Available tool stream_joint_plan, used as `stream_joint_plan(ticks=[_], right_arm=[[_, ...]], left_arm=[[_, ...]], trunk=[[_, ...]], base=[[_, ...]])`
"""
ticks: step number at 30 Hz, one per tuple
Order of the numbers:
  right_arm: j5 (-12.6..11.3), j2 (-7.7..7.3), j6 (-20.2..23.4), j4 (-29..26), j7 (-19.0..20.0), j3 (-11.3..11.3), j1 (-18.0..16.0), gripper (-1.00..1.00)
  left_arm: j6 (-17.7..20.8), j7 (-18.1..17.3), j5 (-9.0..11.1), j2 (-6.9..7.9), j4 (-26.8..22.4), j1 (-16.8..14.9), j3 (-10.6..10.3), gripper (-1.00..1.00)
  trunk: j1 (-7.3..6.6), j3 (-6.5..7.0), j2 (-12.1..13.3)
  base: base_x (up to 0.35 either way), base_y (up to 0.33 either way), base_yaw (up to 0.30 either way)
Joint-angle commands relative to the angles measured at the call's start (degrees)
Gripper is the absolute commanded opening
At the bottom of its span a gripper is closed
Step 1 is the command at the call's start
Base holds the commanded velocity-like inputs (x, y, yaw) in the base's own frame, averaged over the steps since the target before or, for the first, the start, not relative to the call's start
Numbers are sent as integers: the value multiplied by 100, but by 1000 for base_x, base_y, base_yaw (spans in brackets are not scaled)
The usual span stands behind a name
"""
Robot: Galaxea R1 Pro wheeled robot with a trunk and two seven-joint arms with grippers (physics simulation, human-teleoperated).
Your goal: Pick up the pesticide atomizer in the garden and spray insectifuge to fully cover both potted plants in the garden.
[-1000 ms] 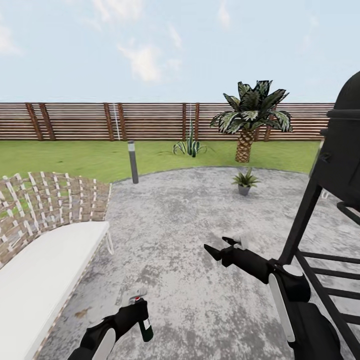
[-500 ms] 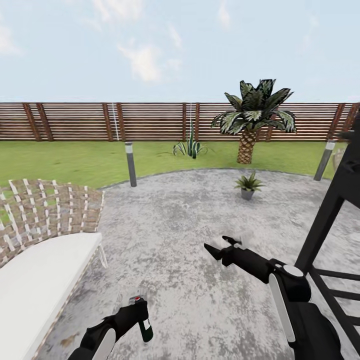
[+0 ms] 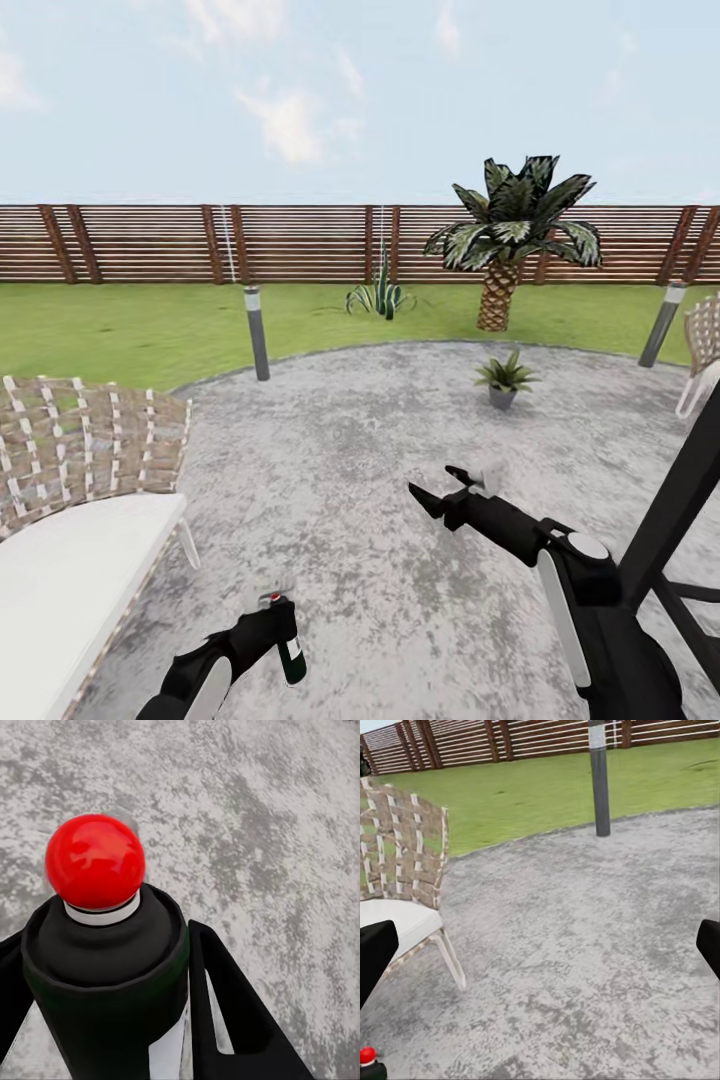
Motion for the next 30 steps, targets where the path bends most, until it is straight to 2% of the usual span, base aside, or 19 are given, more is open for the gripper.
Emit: stream_joint_plan(ticks=[1, 14, 22, 30], right_arm=[[-12, 7, 46, -4, 29, -11, -3, 100], [-18, 10, 23, -4, 25, 64, 35, 100], [-13, 10, 22, -5, 26, 57, 29, 100], [0, 7, 115, -4, 11, -2, 4, 100]], left_arm=[[23, 0, 25, 4, -6, -3, -5, -100], [23, 0, 28, 11, -2, -3, -5, -100], [23, 0, 37, 11, -1, -3, -4, -100], [-90, 14, 72, 14, 83, -3, 5, -100]], trunk=[[2, -6, -2], [2, -6, -2], [2, 9, -2], [2, 13, -2]], base=[[339, 0, 0], [339, 0, -7], [339, 0, -225], [339, 0, -52]])
